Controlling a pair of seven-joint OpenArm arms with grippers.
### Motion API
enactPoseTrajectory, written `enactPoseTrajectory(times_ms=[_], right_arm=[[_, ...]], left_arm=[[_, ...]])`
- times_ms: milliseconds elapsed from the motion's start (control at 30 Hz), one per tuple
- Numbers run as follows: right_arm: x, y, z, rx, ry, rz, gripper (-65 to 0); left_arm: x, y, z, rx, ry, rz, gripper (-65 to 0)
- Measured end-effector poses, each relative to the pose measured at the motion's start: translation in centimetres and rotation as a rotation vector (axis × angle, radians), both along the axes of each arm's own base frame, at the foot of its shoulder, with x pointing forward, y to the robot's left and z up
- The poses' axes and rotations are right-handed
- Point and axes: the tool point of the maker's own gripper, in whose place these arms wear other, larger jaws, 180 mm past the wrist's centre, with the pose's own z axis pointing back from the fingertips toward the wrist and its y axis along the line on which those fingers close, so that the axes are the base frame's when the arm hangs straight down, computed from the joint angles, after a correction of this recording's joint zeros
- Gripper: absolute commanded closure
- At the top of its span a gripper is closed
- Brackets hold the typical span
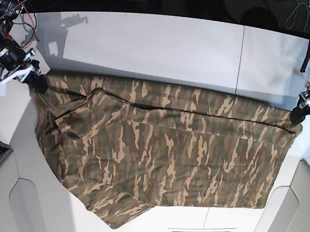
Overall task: Fold the T-shirt properly
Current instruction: 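Drag the shirt toward the robot with both grippers, then release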
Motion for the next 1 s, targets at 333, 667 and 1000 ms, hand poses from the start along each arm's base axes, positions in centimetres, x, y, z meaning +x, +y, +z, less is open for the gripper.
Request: enactPoseTrajectory(times_ms=[333,667,1000], right_arm=[[-3.8,0.7,-0.1,-0.015,0.039,0.041,0.0],[-7.3,-0.5,-1.2,0.006,0.107,-0.002,0.0],[-9.8,-4.0,-0.8,-0.048,0.15,-0.032,0.0]], left_arm=[[-5.3,-0.7,0.8,0.079,0.036,-0.041,0.0],[-8.7,-3.2,2.0,0.11,0.035,-0.081,0.0],[-9.5,-5.3,1.9,0.116,0.048,-0.12,0.0]])
